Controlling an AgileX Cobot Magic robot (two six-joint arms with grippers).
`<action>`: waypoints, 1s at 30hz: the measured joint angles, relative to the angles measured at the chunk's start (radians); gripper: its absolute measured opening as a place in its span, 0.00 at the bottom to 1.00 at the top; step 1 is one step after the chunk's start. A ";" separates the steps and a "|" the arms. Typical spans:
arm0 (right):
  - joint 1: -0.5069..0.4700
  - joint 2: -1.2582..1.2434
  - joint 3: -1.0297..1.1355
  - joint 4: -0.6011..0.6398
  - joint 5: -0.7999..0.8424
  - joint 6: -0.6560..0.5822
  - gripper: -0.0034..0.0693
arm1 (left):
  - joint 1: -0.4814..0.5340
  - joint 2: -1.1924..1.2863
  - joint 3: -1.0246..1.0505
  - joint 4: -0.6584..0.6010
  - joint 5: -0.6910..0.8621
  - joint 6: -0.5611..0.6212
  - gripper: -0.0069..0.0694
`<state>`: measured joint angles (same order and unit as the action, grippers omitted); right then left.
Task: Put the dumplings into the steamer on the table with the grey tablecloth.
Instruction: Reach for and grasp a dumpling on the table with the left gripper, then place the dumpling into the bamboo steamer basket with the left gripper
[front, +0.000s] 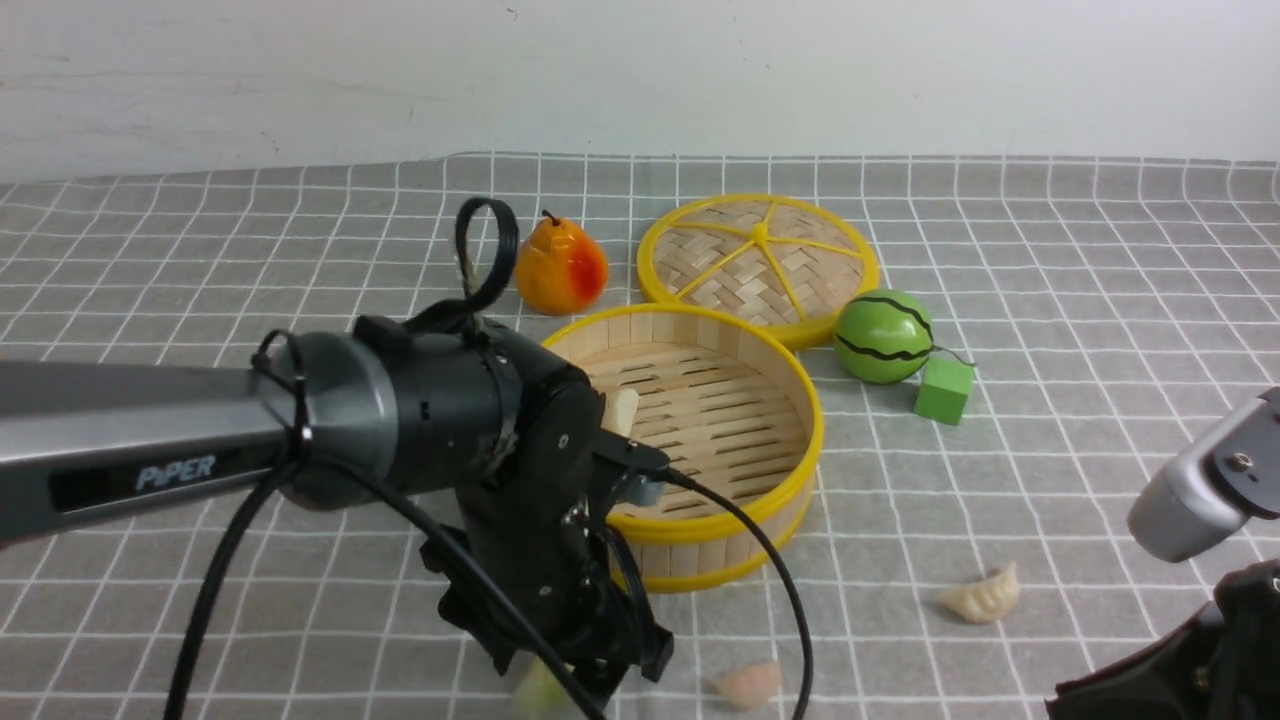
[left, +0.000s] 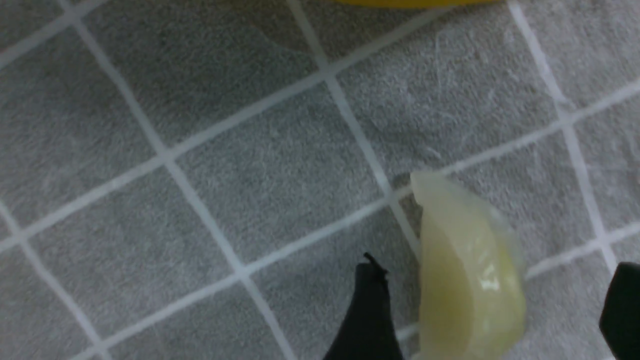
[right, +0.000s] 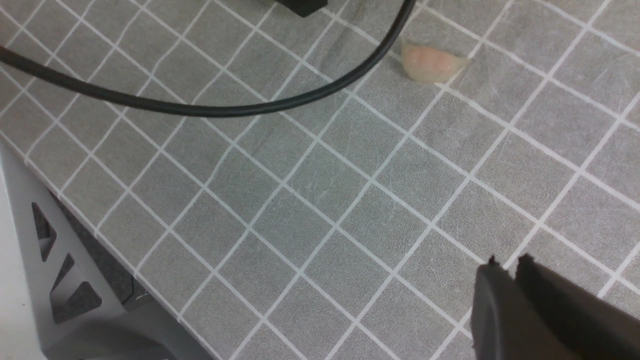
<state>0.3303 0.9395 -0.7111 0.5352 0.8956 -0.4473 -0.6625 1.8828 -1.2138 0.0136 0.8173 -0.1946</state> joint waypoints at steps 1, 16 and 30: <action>0.000 0.000 0.000 0.000 0.001 0.000 0.12 | 0.000 0.010 0.000 0.001 -0.006 -0.006 0.76; 0.000 0.000 0.000 -0.001 -0.010 -0.001 0.13 | 0.000 -0.020 -0.315 -0.001 0.218 -0.035 0.40; 0.000 0.000 0.000 -0.001 -0.012 -0.004 0.15 | 0.060 0.373 -0.926 -0.014 0.259 -0.131 0.40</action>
<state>0.3303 0.9395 -0.7111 0.5344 0.8840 -0.4514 -0.6023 2.2559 -2.1398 0.0000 1.0758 -0.3260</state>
